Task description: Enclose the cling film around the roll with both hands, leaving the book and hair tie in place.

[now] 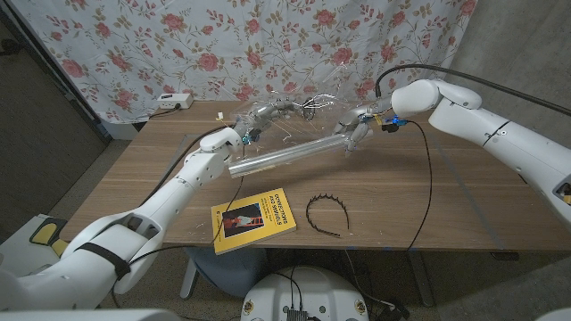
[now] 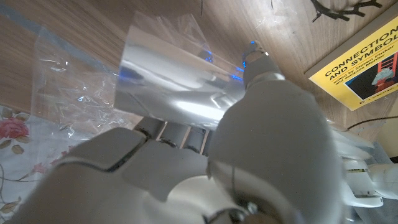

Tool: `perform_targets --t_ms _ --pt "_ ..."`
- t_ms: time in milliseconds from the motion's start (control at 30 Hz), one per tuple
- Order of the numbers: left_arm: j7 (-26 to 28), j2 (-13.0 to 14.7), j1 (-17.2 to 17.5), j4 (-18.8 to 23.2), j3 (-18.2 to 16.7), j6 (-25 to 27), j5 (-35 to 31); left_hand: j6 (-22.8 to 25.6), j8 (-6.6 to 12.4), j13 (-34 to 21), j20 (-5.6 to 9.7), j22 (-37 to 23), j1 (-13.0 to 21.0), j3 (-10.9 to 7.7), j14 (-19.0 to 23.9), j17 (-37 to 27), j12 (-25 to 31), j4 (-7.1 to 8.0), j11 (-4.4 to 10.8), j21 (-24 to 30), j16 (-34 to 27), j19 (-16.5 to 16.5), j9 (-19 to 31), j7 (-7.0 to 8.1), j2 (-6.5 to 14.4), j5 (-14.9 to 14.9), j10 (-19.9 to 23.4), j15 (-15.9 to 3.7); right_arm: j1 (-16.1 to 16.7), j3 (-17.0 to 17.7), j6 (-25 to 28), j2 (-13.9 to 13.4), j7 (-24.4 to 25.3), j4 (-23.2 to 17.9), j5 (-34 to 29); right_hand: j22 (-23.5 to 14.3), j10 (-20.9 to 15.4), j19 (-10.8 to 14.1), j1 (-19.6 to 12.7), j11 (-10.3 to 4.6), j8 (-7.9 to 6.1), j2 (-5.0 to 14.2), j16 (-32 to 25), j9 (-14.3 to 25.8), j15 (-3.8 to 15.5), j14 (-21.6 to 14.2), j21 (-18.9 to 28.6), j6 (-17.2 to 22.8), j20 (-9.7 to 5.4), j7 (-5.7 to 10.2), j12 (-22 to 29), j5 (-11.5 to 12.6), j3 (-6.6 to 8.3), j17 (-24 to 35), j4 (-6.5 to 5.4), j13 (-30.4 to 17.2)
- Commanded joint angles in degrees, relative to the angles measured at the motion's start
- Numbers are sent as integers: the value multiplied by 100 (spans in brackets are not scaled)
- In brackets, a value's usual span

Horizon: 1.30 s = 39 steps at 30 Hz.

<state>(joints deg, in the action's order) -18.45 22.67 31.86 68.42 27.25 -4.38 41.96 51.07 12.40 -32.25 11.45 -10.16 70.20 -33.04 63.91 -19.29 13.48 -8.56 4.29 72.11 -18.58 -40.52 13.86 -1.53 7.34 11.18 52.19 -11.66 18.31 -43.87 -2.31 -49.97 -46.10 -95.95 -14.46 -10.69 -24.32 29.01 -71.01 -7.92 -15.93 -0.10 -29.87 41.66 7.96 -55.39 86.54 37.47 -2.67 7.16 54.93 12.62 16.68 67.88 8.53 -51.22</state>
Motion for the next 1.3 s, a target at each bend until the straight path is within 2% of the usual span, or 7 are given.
perform_targets --t_ms 33,700,933,1000,1300 --pt "81 98 52 208 -39 63 23 26 -22 -27 36 -11 46 -59 180 -19 -20 -21 7 39 34 -11 3 23 3 32 16 -125 144 121 12 -21 270 -116 -297 10 -7 -24 -993 -65 -61 879 -4 14 443 -20 21 34 -914 10 3 8 44 14 -19 -48" --pt "278 283 151 579 -63 190 11 35 -19 -24 37 -12 42 -57 192 -17 -22 -18 3 45 36 -7 3 29 6 29 20 -122 162 193 -74 61 431 199 -221 5 -27 -38 -983 -51 -67 888 -19 18 452 -23 34 39 -907 7 5 6 67 29 -26 -42" --pt "272 310 153 584 -71 201 26 32 -20 -23 37 -11 40 -58 197 -20 -21 -17 10 47 35 -6 3 28 7 29 29 -122 175 190 56 27 628 127 -498 5 -32 -38 -983 -61 -73 886 -26 19 449 -25 38 49 -907 6 12 6 75 34 -23 -51" --pt "260 303 156 567 -78 181 38 34 -20 -23 37 -11 39 -57 194 -19 -20 -17 9 48 37 -5 3 27 7 29 30 -121 104 150 -22 102 558 275 -445 4 -32 -36 -981 -63 -77 886 -27 19 449 -25 40 59 -907 6 9 5 75 33 -24 -47" --pt "277 336 197 610 -142 115 76 32 -20 -28 35 -12 40 -58 193 -17 -19 -19 11 52 41 -5 3 25 7 28 30 -124 81 126 104 159 745 251 -697 4 -30 -25 -983 -52 -76 880 -26 14 456 -34 48 62 -909 -3 0 3 73 8 -19 -33"
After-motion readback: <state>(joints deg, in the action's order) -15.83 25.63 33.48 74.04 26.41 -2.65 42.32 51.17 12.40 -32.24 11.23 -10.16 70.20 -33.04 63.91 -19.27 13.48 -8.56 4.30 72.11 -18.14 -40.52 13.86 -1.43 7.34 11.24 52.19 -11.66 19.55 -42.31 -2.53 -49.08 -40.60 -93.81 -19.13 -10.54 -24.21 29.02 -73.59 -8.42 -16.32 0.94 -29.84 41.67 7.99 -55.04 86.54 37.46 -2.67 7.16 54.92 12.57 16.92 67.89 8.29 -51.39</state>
